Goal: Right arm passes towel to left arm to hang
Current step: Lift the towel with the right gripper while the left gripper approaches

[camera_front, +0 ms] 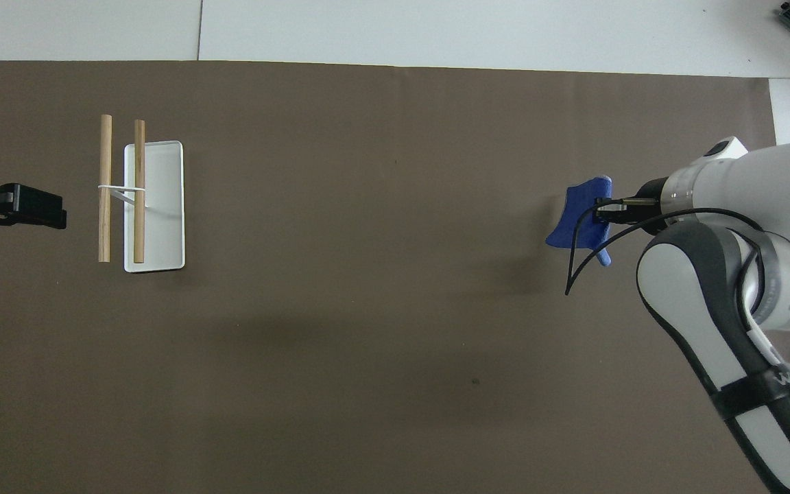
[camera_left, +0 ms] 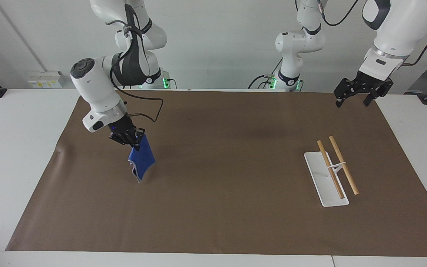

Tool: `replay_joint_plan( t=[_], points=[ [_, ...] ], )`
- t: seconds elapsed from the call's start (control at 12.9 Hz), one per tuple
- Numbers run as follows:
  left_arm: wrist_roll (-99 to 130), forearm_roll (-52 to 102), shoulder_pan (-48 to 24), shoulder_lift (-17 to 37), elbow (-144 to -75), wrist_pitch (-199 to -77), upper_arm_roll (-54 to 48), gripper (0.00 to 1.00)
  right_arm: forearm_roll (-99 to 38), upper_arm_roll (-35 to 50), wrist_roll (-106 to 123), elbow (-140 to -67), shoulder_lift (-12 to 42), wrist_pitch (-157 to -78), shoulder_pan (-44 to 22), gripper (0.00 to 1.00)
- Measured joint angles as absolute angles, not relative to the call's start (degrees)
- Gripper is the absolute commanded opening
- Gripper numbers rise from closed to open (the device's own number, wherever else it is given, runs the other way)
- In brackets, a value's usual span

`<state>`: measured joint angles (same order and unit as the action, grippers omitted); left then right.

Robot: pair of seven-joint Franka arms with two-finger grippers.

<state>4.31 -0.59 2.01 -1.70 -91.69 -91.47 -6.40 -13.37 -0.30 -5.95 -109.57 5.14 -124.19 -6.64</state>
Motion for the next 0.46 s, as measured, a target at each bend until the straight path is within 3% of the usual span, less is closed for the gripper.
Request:
replay_joint_plan(
  t=[0.46],
  points=[
    [27.7, 0.9, 2.0, -2.6, -95.7, -97.8, -6.6, 1.00, -36.1, 4.0, -21.4, -103.9, 5.8, -124.8, -9.7, 0.00]
  ],
)
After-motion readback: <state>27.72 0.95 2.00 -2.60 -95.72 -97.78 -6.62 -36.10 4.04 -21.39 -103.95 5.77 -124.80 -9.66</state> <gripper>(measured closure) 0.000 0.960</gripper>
